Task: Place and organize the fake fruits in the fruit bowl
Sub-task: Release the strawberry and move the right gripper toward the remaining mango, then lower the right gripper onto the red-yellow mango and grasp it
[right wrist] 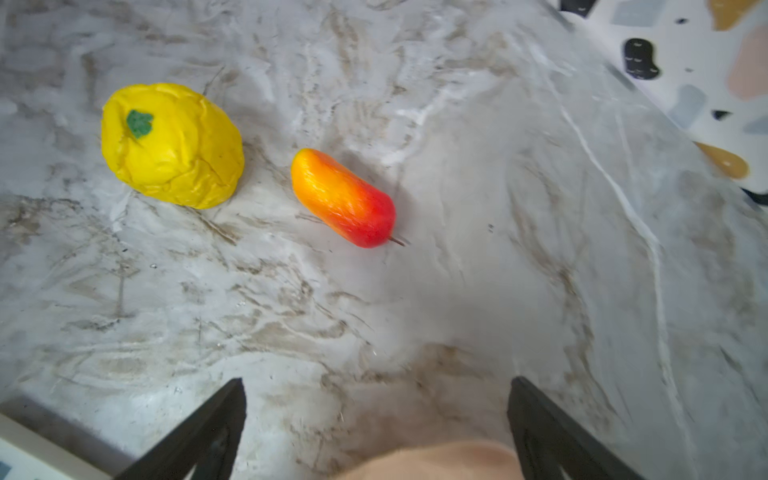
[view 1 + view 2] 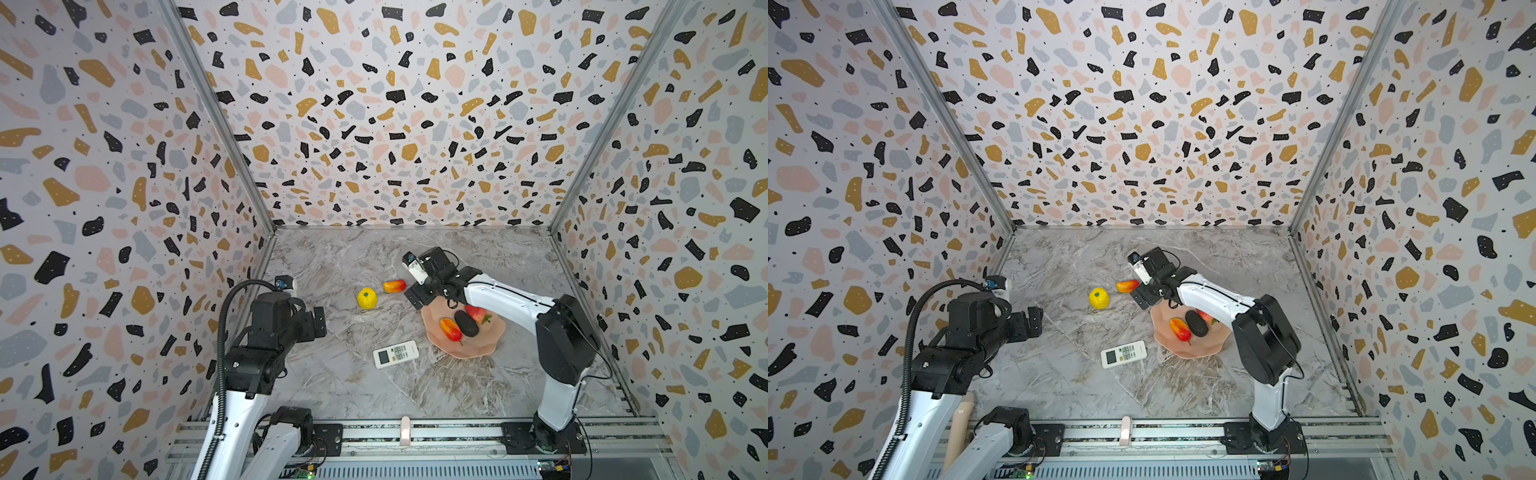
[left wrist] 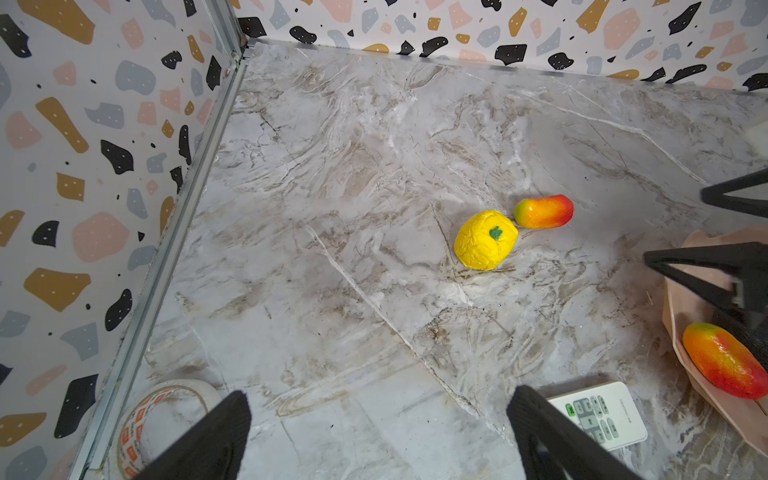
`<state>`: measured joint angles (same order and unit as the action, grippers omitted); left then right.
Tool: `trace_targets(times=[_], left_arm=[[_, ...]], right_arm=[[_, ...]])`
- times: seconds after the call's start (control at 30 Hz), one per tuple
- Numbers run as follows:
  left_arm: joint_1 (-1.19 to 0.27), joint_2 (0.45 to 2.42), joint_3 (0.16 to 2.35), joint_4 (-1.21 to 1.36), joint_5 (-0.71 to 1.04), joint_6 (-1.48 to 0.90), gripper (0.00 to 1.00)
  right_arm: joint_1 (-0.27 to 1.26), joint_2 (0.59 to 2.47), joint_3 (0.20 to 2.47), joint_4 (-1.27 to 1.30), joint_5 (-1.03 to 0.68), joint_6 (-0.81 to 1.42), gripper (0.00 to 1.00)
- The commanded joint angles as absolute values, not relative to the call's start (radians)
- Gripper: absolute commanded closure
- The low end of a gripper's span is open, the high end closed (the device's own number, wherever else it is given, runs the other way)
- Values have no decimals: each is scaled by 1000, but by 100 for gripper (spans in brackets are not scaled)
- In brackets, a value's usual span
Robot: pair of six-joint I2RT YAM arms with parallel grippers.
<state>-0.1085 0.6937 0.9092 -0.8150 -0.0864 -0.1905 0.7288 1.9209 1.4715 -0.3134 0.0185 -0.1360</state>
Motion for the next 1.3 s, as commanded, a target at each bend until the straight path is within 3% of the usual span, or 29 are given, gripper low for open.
trace_targets(times=[0.0,0.37,0.63,0.83,0.93,1.0,1.17,1.27], left_arm=[[-110,681,894,-805,-73,-178,0],[-110,672,893,-804,-71,-175,0],[-110,673,891,-804,-71,-176,0],[-110,673,891,-804,-69,-176,1],[-110,672,891,-804,-69,-176,1],[-110,672,891,-804,-69,-175,0],[-110,674,891,-803,-69,-176,0],[-110,673,891,-804,-69,-176,0]], right_arm=[[733,1995,1613,-298,-49,-253,1],[720,2345,2023,-450,-134,-374,1],[698,2411,2090,-500,-193,-370,4],[684,2425,2089,-522,-209,-341,23],[684,2426,2088,-526,-208,-330,39],[684,2424,2087,-527,-207,-321,57],[688,2406,2077,-534,-195,-312,61],[690,2379,2073,-542,-186,-305,71]])
